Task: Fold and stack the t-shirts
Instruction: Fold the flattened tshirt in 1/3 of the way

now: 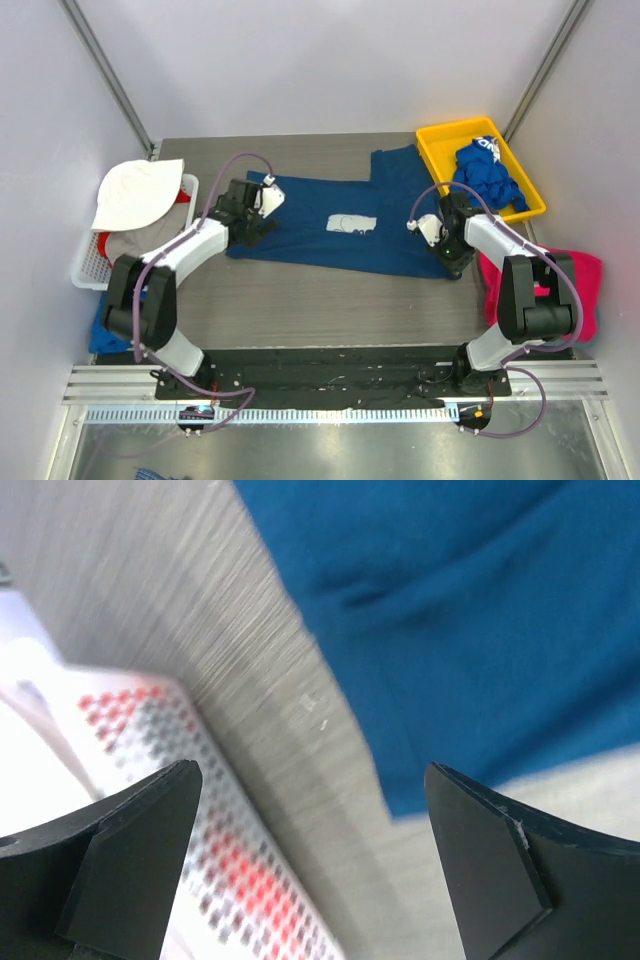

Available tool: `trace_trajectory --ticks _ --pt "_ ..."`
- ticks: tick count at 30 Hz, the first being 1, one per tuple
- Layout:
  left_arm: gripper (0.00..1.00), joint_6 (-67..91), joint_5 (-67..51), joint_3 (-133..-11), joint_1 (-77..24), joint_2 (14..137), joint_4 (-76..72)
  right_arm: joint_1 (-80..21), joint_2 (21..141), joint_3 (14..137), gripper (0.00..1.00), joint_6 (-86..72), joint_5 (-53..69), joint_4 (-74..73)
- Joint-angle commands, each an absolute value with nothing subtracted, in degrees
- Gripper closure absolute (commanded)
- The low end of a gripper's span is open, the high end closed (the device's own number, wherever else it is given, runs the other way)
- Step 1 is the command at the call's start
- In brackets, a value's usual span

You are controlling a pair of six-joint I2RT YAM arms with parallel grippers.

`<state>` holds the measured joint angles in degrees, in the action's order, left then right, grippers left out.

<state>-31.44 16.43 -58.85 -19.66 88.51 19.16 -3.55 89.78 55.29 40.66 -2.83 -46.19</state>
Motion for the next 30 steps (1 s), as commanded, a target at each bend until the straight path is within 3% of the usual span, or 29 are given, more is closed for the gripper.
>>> trace_trajectory --ticks 1,12,30 --pt "0.01 -31.72 16.61 -59.50 -19.60 97.98 12.23 -3.16 89.39 55.81 0.99 41.48 -3.08 -45.88" --pt "0.00 -33.57 17.05 -58.37 -19.51 105.91 10.46 -3.16 87.45 55.28 0.99 42.10 -2.90 -47.28" --pt "0.00 -34.63 14.50 -44.65 -20.83 87.82 27.94 -3.08 83.76 53.79 0.99 45.70 -2.20 -54.14"
